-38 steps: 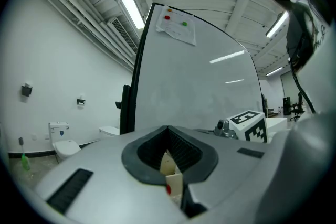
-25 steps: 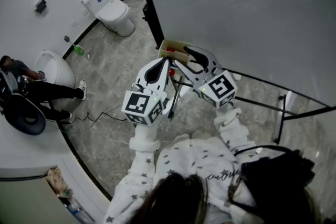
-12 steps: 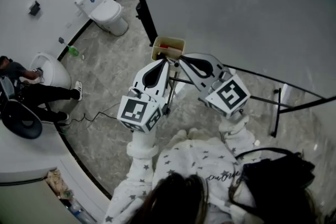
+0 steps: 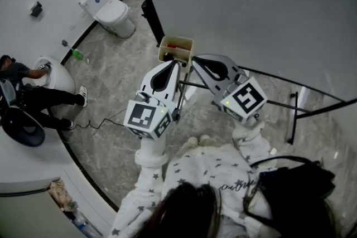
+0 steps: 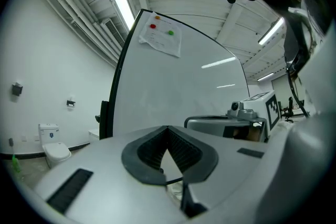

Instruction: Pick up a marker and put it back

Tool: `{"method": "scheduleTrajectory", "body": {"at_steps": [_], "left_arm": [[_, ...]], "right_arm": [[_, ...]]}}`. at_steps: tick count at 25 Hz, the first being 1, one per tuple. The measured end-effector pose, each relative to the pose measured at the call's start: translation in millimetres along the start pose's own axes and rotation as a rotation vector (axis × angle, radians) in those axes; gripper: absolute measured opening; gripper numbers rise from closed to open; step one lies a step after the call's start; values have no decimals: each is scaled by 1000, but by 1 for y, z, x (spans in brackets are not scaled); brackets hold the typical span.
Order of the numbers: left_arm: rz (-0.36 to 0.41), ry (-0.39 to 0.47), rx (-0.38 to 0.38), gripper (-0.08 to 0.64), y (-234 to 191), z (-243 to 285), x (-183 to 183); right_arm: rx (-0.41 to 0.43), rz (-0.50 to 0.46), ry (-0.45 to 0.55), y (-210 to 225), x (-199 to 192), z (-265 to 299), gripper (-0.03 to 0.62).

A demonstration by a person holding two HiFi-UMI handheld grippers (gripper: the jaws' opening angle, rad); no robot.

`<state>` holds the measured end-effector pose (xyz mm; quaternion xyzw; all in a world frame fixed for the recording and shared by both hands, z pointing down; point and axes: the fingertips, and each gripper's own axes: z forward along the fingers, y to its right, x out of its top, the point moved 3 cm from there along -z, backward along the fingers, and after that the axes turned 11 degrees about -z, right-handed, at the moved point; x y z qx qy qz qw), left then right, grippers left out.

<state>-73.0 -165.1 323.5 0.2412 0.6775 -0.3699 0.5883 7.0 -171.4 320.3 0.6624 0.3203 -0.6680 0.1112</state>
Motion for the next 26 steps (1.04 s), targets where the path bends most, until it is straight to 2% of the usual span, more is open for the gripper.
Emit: {"method": "scheduleTrajectory", "body": {"at_steps": [14,26], "left_arm": [[23,3,-5,-8,6,1,0],[12,-7,3,-8,6,1,1]], "right_arm": [[6,-9,-25,0,-6,2,5],[20,-3,-10,0,-11,1,5]]}}
